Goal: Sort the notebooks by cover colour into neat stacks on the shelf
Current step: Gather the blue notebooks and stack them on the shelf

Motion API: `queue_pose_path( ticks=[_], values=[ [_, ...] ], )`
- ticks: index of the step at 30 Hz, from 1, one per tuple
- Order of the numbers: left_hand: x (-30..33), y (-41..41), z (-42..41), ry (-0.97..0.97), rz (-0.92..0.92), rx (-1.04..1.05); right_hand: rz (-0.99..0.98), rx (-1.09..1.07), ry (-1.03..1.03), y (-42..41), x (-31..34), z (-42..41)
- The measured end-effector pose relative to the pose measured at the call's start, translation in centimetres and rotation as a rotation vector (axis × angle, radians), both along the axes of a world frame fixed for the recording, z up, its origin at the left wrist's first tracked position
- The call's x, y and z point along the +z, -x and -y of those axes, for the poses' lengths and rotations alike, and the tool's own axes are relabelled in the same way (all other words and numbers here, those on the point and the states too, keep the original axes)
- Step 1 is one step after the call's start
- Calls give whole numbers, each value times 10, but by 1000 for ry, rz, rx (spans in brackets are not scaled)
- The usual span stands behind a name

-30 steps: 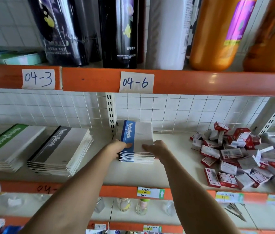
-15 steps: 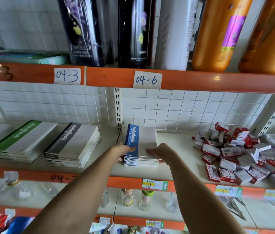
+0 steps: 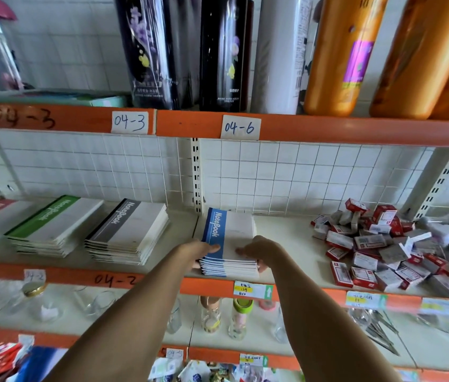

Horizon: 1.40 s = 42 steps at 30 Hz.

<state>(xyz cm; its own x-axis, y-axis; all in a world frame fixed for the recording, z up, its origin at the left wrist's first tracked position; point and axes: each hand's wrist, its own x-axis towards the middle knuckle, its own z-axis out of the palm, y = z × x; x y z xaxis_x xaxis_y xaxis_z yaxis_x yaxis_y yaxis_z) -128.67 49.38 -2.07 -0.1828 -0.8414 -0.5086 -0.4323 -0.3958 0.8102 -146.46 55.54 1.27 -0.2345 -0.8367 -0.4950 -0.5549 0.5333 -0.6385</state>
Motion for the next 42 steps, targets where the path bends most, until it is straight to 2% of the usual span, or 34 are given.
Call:
queue_pose_path(
  ticks=[9,16,19,23,26,29,33,42],
  values=[
    [3,-1,-10,-56,-15,-19,98,-26,-10,4,6,-17],
    [4,0,-6,-59,1,-51,19,-3,13,-4,12,-25],
    [19,1,-13,-13,106,-100,6,1,21,0,13,-29],
    [34,-3,-13,-42,320,-281,-150,184,-112,2,20,-35],
    [34,-4,-16,52,518,-513,-295,294,-99,-1,18,-38],
    [22,-3,-19,267,706,-556,-455,312,12,-5,13,-42],
    [13,0,-25,439,742,-501,-552,301,107,-9,-1,-38],
    [10,4,-19,500,755,-482,-562,264,158,-6,-5,-35]
  ],
)
